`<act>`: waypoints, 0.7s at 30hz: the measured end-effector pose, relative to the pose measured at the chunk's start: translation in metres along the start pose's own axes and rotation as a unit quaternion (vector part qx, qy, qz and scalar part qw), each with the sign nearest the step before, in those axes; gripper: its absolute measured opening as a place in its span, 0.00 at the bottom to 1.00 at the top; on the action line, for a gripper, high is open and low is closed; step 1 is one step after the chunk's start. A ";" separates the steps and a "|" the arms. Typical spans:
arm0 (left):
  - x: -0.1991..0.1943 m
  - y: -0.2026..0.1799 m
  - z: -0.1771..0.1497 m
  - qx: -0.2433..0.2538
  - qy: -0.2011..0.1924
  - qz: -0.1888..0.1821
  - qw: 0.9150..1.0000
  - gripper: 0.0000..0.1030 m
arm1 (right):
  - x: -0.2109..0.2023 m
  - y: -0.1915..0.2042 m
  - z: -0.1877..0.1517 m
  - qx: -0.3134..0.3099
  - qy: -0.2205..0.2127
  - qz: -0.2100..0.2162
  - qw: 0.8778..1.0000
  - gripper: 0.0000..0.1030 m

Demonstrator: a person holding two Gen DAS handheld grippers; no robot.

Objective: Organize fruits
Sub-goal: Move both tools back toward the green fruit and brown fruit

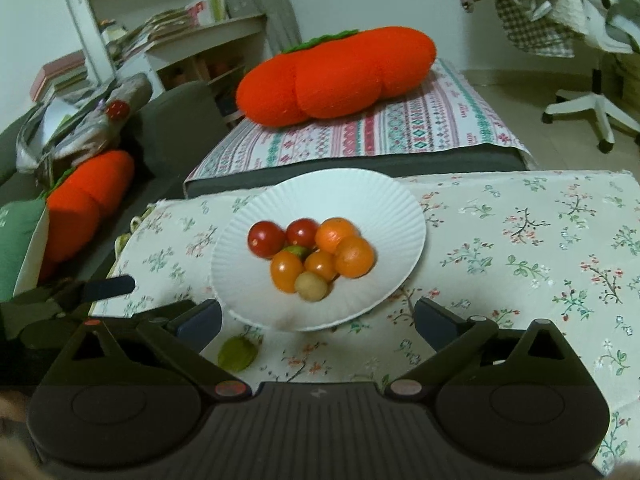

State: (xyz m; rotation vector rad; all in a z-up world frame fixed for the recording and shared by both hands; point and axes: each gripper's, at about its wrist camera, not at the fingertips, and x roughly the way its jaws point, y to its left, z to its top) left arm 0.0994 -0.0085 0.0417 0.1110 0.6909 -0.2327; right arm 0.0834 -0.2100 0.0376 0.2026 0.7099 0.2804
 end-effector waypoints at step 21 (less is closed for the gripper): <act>-0.014 0.005 -0.027 -0.009 0.053 -0.006 0.999 0.84 | 0.007 0.013 -0.011 -0.022 0.031 -0.006 0.999 1.00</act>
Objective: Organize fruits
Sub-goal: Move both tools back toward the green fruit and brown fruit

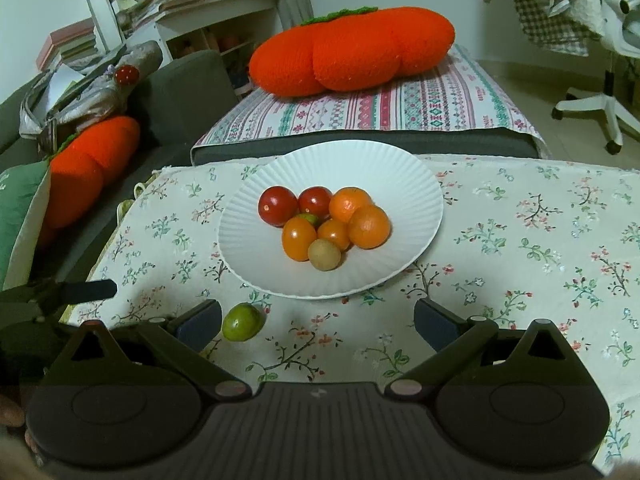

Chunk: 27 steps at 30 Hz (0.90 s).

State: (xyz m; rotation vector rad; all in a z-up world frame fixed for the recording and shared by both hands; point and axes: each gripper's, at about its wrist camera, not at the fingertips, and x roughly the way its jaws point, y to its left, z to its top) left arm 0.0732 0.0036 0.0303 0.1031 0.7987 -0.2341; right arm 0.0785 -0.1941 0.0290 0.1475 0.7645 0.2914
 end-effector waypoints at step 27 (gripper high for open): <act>0.017 -0.019 -0.022 0.044 0.039 -0.028 0.998 0.40 | 0.012 0.015 -0.011 -0.039 0.030 -0.013 0.999 1.00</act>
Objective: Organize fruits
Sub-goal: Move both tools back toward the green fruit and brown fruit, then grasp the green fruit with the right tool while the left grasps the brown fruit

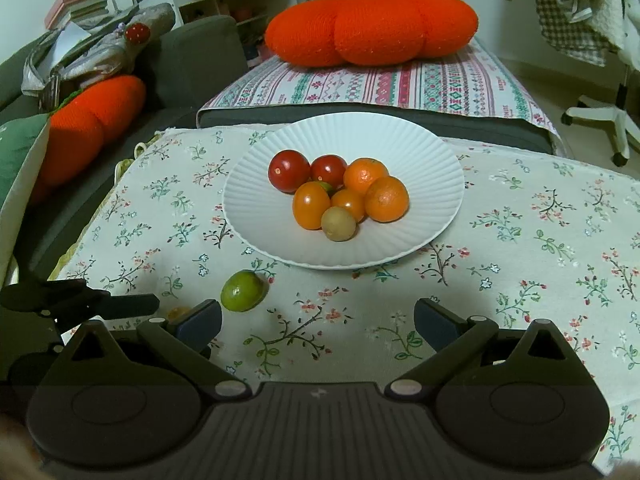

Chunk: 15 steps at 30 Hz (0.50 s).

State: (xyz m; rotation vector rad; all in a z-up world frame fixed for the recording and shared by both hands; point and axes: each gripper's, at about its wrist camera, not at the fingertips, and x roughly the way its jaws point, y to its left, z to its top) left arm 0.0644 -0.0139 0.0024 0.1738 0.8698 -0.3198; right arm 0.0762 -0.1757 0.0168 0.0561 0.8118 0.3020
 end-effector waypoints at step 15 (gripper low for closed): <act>0.006 0.010 0.002 -0.031 0.011 -0.019 0.999 0.03 | 0.005 0.002 -0.003 -0.008 0.006 -0.002 1.000 1.00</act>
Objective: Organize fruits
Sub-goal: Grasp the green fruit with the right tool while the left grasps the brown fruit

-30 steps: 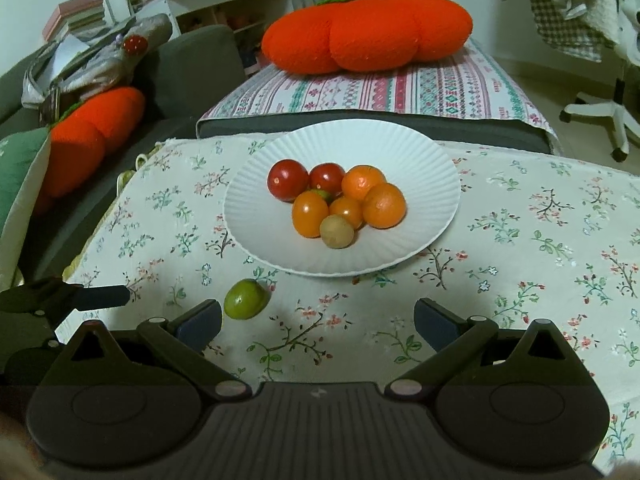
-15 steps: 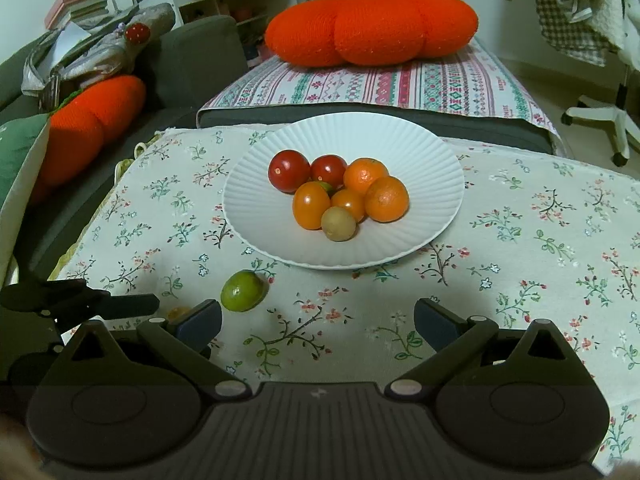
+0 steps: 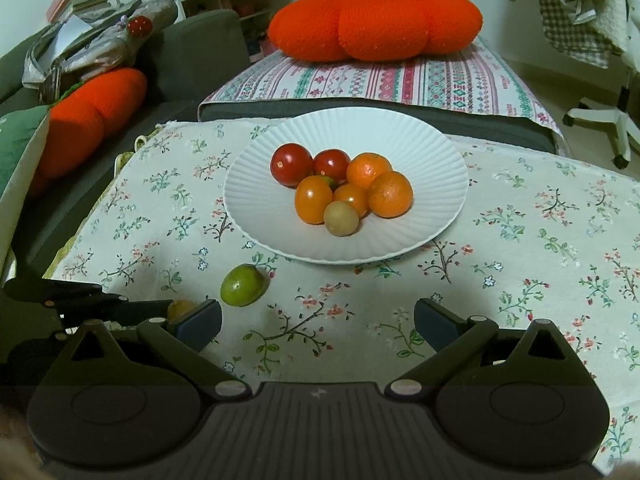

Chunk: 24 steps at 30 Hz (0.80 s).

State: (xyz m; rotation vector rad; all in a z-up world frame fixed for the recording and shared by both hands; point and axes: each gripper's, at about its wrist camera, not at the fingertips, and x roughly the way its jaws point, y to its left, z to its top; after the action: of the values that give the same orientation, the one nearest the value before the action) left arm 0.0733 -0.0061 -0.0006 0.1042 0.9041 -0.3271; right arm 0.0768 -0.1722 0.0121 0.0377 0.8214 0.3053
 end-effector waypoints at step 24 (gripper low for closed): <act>0.000 0.006 0.002 -0.009 0.009 0.001 1.000 0.03 | 0.044 0.037 -0.005 -0.018 -0.037 0.044 0.998 0.29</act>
State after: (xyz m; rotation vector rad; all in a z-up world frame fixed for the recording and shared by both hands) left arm 0.0765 -0.0004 0.0005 0.0924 0.9236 -0.3168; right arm 0.0917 -0.1251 -0.0173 0.0513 0.7419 0.3997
